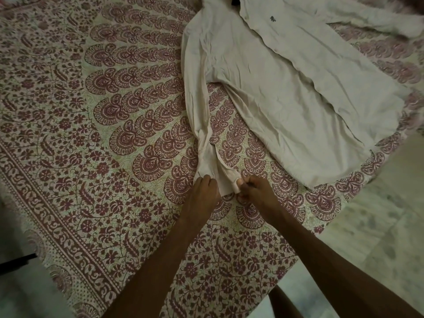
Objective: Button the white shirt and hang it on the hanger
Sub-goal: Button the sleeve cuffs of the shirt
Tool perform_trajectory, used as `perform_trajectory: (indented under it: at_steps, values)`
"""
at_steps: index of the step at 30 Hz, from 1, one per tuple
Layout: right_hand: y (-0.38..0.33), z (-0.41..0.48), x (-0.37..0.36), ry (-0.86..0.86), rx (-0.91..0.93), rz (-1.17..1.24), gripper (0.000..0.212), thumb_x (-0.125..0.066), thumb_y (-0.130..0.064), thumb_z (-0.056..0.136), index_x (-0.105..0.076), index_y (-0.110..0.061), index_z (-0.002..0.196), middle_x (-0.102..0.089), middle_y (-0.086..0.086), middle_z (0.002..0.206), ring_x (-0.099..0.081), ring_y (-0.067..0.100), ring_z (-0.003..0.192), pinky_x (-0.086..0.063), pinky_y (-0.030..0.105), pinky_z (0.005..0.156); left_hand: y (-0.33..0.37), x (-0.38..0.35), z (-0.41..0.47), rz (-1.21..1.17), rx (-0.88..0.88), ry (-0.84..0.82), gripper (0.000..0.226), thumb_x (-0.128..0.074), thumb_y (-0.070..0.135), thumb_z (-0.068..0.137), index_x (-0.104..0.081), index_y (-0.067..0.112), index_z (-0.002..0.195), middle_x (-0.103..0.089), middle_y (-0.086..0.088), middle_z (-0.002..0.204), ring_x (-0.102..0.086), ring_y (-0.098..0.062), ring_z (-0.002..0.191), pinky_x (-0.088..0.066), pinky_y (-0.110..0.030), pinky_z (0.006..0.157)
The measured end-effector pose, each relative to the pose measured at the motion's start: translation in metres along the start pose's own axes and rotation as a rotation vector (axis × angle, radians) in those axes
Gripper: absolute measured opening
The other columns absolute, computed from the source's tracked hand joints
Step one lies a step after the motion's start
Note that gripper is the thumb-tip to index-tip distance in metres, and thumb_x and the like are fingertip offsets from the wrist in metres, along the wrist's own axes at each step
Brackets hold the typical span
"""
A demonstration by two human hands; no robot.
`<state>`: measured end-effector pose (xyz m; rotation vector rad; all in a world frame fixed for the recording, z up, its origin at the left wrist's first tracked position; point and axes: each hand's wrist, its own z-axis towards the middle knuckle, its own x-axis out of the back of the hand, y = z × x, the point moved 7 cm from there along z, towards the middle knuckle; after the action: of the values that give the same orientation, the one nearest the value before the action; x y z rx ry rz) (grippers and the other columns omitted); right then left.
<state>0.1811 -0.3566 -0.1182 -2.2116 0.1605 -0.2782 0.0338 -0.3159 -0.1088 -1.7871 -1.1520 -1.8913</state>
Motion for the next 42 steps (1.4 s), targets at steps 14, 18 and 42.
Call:
perform_trajectory:
  at_steps: [14, 18, 42]
  values:
    - [-0.005, 0.003, 0.006, 0.041, -0.001, 0.083, 0.02, -0.062, -0.018, 0.095, -0.067, 0.001, 0.09, -0.07, 0.019, 0.087, -0.067, 0.029, 0.077, -0.059, 0.038, 0.071, 0.006, -0.004, 0.012, -0.079, 0.162, 0.152, 0.017, -0.068, 0.006, 0.084, -0.06, 0.011, 0.099, -0.059, -0.005, 0.093, -0.055, -0.019, 0.083, -0.051, -0.03, 0.072]
    - [0.001, 0.007, 0.008, 0.008, -0.094, 0.21, 0.021, -0.059, -0.01, 0.096, -0.062, 0.011, 0.096, -0.064, 0.008, 0.082, -0.065, 0.016, 0.074, -0.057, 0.027, 0.067, 0.008, -0.003, 0.011, -0.102, 0.174, 0.145, 0.022, -0.072, 0.012, 0.083, -0.063, 0.013, 0.104, -0.06, -0.002, 0.097, -0.054, -0.018, 0.088, -0.051, -0.029, 0.077]
    - [-0.039, 0.001, -0.005, 0.047, 0.326, -0.372, 0.006, -0.072, -0.01, 0.086, -0.073, -0.014, 0.083, -0.071, 0.006, 0.065, -0.061, 0.014, 0.047, -0.048, 0.02, 0.042, -0.026, 0.024, 0.028, -0.774, 0.371, 0.047, 0.007, -0.075, 0.012, 0.08, -0.072, 0.009, 0.085, -0.07, 0.0, 0.075, -0.065, -0.013, 0.068, -0.055, -0.023, 0.062]
